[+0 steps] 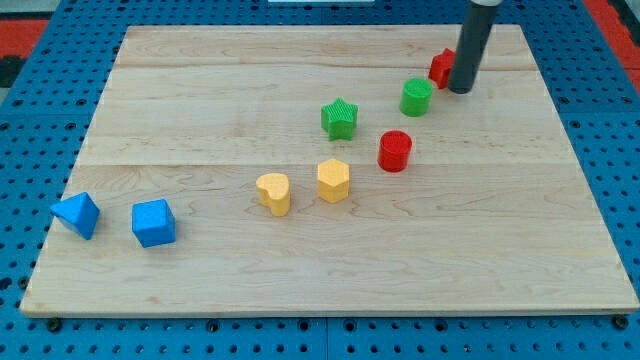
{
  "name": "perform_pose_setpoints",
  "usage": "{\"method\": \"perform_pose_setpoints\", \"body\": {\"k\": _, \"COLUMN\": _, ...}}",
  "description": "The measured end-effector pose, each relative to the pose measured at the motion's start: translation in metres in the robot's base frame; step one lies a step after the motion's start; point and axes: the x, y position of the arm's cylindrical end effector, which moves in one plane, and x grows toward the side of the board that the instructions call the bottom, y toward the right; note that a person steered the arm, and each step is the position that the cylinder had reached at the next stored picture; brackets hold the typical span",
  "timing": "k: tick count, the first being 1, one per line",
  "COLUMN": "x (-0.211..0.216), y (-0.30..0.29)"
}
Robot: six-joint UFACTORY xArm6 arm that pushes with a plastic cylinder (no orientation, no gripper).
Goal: Move the red star diagonally to the green circle
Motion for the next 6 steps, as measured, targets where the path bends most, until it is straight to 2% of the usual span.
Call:
{"method": "perform_pose_setpoints", "body": {"k": 1, "x": 0.024, "y": 0.003}}
{"method": "perform_pose_setpoints", "body": {"k": 2, "x": 0.023, "y": -0.041}}
{"method": "perform_pose_setpoints", "body": {"k": 3, "x": 0.014, "y": -0.044}}
{"method": "perform_pose_setpoints", "body": {"k": 4, "x": 0.014, "y": 0.017}}
{"method": "perform_pose_setpoints", "body": {"k": 5, "x": 0.011, "y": 0.045}}
{"method": "perform_pose_setpoints", "body": {"k": 6, "x": 0.011, "y": 0.049}}
